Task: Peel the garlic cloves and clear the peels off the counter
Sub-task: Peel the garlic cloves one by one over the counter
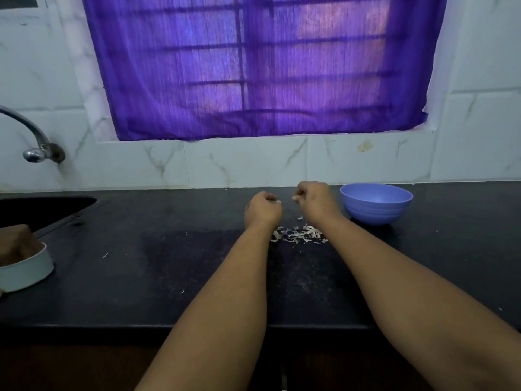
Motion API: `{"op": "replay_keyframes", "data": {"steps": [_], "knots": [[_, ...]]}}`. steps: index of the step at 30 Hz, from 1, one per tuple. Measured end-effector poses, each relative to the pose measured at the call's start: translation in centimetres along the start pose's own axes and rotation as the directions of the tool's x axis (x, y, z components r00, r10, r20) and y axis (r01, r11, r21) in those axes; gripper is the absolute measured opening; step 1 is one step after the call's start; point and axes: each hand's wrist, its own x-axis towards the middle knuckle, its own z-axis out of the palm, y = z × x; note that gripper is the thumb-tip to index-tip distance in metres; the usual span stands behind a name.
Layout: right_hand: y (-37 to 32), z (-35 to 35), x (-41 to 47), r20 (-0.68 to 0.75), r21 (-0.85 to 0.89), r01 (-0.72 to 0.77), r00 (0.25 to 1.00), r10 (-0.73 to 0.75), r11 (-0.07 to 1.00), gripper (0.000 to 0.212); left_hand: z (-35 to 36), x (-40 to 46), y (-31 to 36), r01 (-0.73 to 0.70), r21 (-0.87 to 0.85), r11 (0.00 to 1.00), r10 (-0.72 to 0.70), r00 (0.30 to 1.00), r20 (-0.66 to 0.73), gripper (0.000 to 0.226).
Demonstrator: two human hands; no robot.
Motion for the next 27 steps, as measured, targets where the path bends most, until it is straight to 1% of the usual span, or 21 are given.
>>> {"op": "replay_keyframes", "data": {"steps": [1, 2, 3, 6, 8, 10, 12, 14, 15, 18, 20, 22, 24, 27], "knots": [[0.1, -0.2, -0.1, -0.050, 0.075, 0.005, 0.999, -0.001, 0.997, 0.008, 0.0, 0.0, 0.1, -0.008, -0.022, 1.000, 0.008, 1.000, -0.008, 0.016], [0.3, -0.3, -0.3, -0.068, 0.154, -0.016, 0.997, 0.027, 0.988, 0.007, 0.0, 0.0, 0.1, -0.017, -0.044, 0.999, 0.017, 1.000, -0.022, 0.014], [0.6, -0.5, -0.5, -0.061, 0.207, -0.063, 0.995, 0.077, 0.976, 0.006, -0.1, 0.0, 0.2, -0.023, -0.062, 0.998, 0.020, 0.999, -0.038, 0.014], [1.6, -1.0, -0.6, -0.023, 0.260, -0.168, 0.983, 0.181, 0.951, 0.002, -0.1, 0.0, 0.3, -0.023, -0.079, 0.997, 0.019, 0.998, -0.059, 0.031], [1.8, -1.2, -0.7, 0.011, 0.380, -0.218, 0.973, 0.232, 0.899, 0.006, -0.1, -0.2, 0.4, -0.029, -0.074, 0.997, 0.025, 0.998, -0.054, 0.041], [1.8, -1.0, -0.6, 0.056, 0.475, -0.258, 0.963, 0.263, 0.841, 0.002, -0.1, -0.3, 0.4, -0.043, -0.055, 0.998, 0.040, 0.998, -0.049, 0.046], [1.7, -0.9, -0.7, 0.085, 0.495, -0.268, 0.962, 0.261, 0.826, 0.009, 0.2, -0.2, 0.3, -0.062, -0.037, 0.997, 0.062, 0.998, -0.002, 0.037], [1.3, -0.9, -0.9, 0.113, 0.520, -0.276, 0.960, 0.256, 0.808, 0.014, 0.4, -0.4, 0.4, -0.083, -0.102, 0.991, 0.090, 0.994, 0.066, 0.016], [1.0, -0.9, -0.9, 0.122, 0.529, -0.282, 0.959, 0.257, 0.801, 0.015, 0.4, -0.5, 0.5, -0.096, -0.149, 0.984, 0.110, 0.990, 0.090, 0.012], [0.0, -0.9, -1.2, 0.149, 0.587, -0.302, 0.952, 0.267, 0.751, 0.008, 0.7, -0.7, 0.7, -0.129, -0.248, 0.960, 0.157, 0.983, 0.096, 0.010], [-0.8, -0.8, -1.4, 0.163, 0.645, -0.302, 0.952, 0.259, 0.703, 0.006, 0.7, -0.5, 0.7, -0.125, -0.306, 0.944, 0.150, 0.987, 0.059, 0.006], [-1.5, -0.8, -1.5, 0.166, 0.680, -0.280, 0.959, 0.230, 0.677, 0.005, 0.6, -0.4, 0.7, -0.100, -0.375, 0.922, 0.121, 0.992, 0.030, 0.006], [-1.7, -0.7, -1.6, 0.165, 0.689, -0.265, 0.964, 0.210, 0.675, 0.005, 0.6, -0.4, 0.8, -0.084, -0.433, 0.898, 0.116, 0.992, 0.048, 0.007], [-1.3, -0.6, -1.5, 0.158, 0.672, -0.276, 0.960, 0.230, 0.687, 0.008, 0.6, -0.6, 0.9, -0.090, -0.468, 0.879, 0.144, 0.986, 0.081, 0.009]]}}
